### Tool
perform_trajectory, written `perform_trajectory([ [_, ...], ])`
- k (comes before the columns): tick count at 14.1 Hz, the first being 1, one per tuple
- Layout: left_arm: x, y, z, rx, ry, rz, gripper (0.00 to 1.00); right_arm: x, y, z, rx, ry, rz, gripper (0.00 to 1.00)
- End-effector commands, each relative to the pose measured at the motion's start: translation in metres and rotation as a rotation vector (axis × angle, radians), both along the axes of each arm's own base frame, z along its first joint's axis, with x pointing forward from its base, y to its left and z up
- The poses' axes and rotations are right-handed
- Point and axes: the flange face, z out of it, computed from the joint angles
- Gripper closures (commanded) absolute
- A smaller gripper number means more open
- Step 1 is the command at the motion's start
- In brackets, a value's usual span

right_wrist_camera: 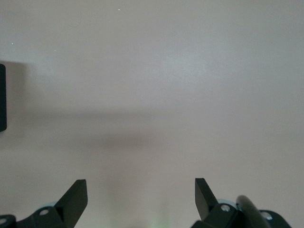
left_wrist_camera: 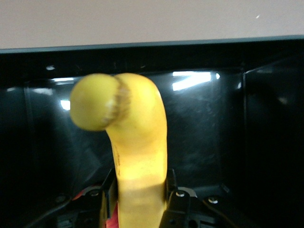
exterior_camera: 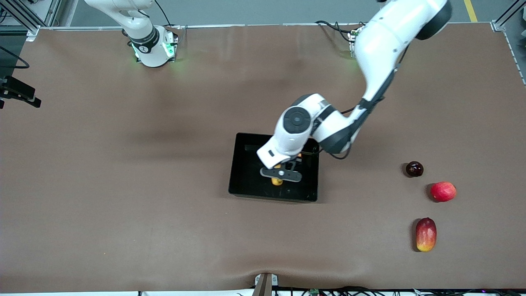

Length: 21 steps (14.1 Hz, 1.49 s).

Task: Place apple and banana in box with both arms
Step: 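Carry the banana over the box and lower it with the left gripper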

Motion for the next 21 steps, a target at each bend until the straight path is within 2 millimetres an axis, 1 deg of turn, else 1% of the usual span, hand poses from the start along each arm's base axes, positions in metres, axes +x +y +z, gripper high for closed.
perform_trajectory([
  [1, -0.007, -0.023, -0.027, -0.008, -0.022, 0.004, 1.00, -0.008, -0.002, 0.003, -0.005, -0.003, 0.003, 0.00],
  [3, -0.015, -0.030, -0.049, -0.002, -0.011, -0.010, 1.00, -0.008, -0.002, 0.003, -0.004, -0.003, 0.003, 0.00],
  [5, -0.016, -0.028, -0.067, 0.010, 0.003, -0.014, 1.00, -0.008, -0.002, 0.003, -0.004, -0.003, 0.003, 0.00],
  [7, -0.017, -0.027, -0.077, 0.011, 0.006, -0.015, 1.00, -0.008, -0.002, 0.003, -0.004, -0.003, 0.003, 0.00],
  [8, -0.018, -0.027, -0.078, 0.012, 0.007, -0.017, 1.00, -0.007, -0.002, 0.002, -0.004, -0.002, 0.003, 0.00],
  [9, -0.018, -0.027, -0.078, 0.013, 0.005, -0.021, 0.88, -0.008, -0.002, 0.003, -0.004, -0.003, 0.003, 0.00],
  [10, -0.016, -0.025, -0.077, 0.013, 0.003, -0.019, 0.47, -0.007, -0.002, 0.002, -0.004, -0.002, 0.003, 0.00],
  [11, -0.013, -0.023, -0.073, 0.014, -0.004, -0.020, 0.00, -0.007, -0.002, 0.002, -0.004, -0.002, 0.003, 0.00],
  [12, -0.010, -0.021, -0.070, 0.023, -0.018, -0.016, 0.00, -0.008, -0.002, 0.003, -0.005, -0.005, 0.003, 0.00],
  [13, -0.010, -0.023, -0.057, 0.033, -0.042, -0.020, 0.00, -0.007, -0.002, 0.002, -0.004, -0.002, 0.003, 0.00],
  [14, -0.005, -0.019, -0.043, 0.036, -0.060, -0.019, 0.00, -0.007, -0.002, 0.002, -0.004, -0.002, 0.003, 0.00],
  [15, 0.000, -0.013, -0.025, 0.045, -0.070, -0.011, 0.00, -0.007, -0.003, 0.002, -0.005, -0.003, 0.001, 0.00],
  [16, 0.005, -0.007, -0.004, 0.056, -0.077, 0.000, 0.00, -0.007, -0.003, 0.002, -0.005, -0.003, 0.003, 0.00],
  [17, 0.019, 0.013, 0.018, 0.069, -0.086, 0.029, 0.00, -0.007, -0.002, 0.003, -0.005, -0.003, 0.003, 0.00],
  [18, 0.036, 0.041, 0.044, 0.081, -0.086, 0.071, 0.00, -0.007, -0.002, 0.003, -0.005, -0.003, 0.003, 0.00],
  [20, 0.044, 0.074, 0.093, 0.126, -0.080, 0.074, 0.00, -0.007, -0.002, 0.003, -0.003, -0.004, 0.003, 0.00],
  [21, 0.051, 0.101, 0.118, 0.161, -0.062, 0.080, 0.00, -0.007, -0.002, 0.003, -0.003, -0.004, 0.003, 0.00],
])
